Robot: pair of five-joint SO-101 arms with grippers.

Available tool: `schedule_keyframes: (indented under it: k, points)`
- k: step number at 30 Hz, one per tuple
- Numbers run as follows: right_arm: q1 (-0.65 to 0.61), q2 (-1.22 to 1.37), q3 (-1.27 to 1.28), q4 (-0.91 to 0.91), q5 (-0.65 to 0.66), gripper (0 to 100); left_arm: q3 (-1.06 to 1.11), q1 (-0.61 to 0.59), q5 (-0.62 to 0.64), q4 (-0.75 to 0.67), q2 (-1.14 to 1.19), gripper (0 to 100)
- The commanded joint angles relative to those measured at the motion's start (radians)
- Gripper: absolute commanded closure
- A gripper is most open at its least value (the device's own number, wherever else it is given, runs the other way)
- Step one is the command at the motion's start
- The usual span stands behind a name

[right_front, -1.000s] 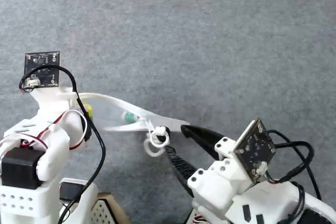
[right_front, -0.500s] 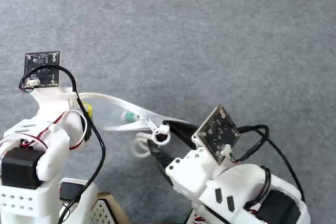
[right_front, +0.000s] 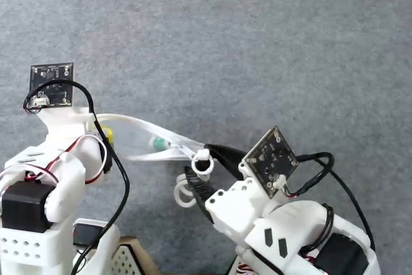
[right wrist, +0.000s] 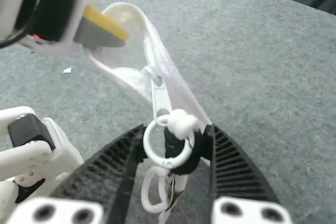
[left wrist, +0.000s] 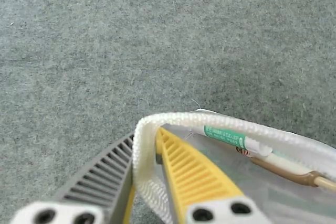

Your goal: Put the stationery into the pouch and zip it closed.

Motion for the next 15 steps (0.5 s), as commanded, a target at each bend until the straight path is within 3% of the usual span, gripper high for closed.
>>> schedule_keyframes:
  k: [1, 6, 12, 15]
  points:
    - [0.012, -0.002, -0.005, 0.028, -0.003, 82.5, -0.013, -0.01, -0.006, -0.015, 0.006, 97]
    - [0.012, -0.002, -0.008, 0.061, -0.003, 83.0, -0.012, -0.01, -0.006, -0.015, 0.006, 97]
    - [0.012, -0.002, -0.061, 0.071, 0.003, 97.5, -0.012, -0.01, -0.008, -0.015, 0.006, 97]
    - [0.014, -0.002, -0.061, 0.071, 0.072, 97.8, -0.012, -0.01, -0.008, -0.015, 0.006, 97]
